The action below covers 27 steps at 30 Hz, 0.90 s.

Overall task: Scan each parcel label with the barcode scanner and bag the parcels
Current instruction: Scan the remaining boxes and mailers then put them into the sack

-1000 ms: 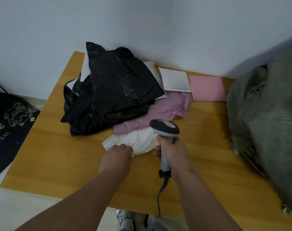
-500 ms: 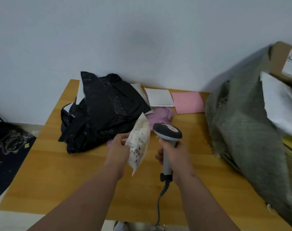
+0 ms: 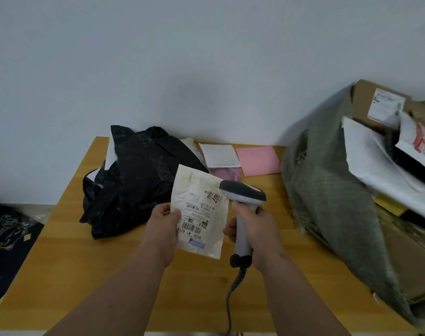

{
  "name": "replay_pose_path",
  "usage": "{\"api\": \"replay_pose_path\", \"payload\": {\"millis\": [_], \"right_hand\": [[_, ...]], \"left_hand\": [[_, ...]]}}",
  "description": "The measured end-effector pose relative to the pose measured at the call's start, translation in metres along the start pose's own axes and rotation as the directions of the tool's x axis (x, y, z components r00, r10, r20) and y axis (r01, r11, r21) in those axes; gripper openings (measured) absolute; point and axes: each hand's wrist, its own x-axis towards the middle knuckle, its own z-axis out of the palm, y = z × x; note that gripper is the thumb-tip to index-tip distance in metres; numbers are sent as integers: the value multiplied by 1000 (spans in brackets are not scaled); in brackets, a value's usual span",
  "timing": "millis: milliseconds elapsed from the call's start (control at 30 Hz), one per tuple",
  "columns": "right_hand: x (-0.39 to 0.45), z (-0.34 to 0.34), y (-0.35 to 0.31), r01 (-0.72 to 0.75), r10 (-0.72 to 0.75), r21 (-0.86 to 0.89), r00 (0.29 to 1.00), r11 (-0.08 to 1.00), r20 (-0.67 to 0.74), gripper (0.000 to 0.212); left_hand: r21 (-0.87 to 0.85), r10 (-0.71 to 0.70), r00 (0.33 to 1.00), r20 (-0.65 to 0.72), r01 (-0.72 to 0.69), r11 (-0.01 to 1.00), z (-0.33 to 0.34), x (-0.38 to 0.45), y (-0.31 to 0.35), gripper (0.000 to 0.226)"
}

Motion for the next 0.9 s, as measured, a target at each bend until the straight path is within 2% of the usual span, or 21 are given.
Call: {"api": "replay_pose_path", "payload": {"millis": [200,400,567,900], "right_hand": [[-12,-1,-5,24,-23,-13,996,1000,81,19],[-24,3,-8,30,-24,-40,988,999,150,15],[-32,7,-9,29,-18,-65,986,997,165,17],[-45,13,-6,56,-49,-46,987,997,151,18]], "left_hand": [[101,62,997,-56,-56,993,0,6,4,15],[80,108,993,-37,-105,991,-2,2,10,12],[148,171,985,-27,-166,975,-7,-1,14,11],[155,218,976,15,-217,964,-17,-11,24,9]]}}
